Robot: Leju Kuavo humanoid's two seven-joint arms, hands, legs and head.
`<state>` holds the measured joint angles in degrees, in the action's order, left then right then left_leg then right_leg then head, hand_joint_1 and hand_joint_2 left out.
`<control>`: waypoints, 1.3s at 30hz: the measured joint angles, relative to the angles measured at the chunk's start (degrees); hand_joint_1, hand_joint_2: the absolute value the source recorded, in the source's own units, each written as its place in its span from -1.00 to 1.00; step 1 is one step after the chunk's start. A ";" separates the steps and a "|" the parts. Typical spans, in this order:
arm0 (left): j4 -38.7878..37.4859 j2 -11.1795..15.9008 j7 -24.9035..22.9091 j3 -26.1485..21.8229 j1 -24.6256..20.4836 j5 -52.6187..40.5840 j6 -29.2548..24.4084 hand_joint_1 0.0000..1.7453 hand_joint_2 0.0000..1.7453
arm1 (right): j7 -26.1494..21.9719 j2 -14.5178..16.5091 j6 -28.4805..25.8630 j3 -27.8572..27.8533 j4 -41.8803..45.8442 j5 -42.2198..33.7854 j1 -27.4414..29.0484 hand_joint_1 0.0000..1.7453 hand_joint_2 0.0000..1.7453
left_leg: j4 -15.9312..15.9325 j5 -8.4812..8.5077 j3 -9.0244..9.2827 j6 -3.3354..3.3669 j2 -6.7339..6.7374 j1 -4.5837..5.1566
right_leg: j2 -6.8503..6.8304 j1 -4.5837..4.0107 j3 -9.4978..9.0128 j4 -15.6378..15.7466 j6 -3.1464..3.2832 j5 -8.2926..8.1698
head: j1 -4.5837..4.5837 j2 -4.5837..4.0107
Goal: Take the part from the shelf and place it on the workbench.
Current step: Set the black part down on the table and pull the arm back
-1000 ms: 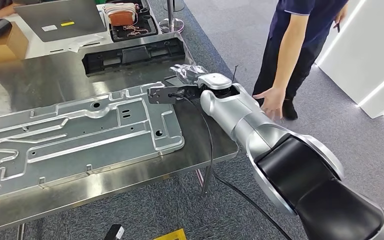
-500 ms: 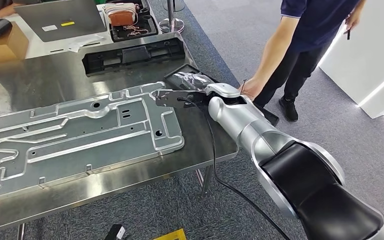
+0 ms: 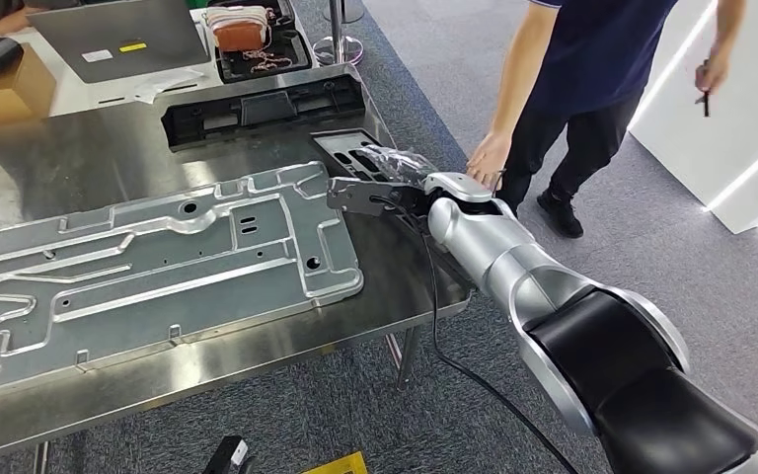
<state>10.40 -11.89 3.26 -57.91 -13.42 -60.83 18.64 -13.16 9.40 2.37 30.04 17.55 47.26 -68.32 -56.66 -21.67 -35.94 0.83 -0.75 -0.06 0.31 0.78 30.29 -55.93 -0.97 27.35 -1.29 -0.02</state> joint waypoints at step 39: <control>0.00 0.17 3.99 -2.34 1.00 1.71 -1.26 -1.00 -1.00 | 0.74 -4.39 10.33 31.64 41.43 -22.15 7.14 -1.00 -1.00 | -0.02 -0.05 -0.01 -0.02 0.01 0.06 | -0.01 0.06 -0.01 0.04 0.01 0.02 | 0.00 0.00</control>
<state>10.40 -11.72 7.25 -60.25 -12.42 -59.12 17.39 -12.43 5.01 12.69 61.68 58.98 25.11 -61.18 -56.69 -21.72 -35.95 0.81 -0.74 0.00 0.31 0.84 30.28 -55.88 -0.96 27.38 -1.29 -0.02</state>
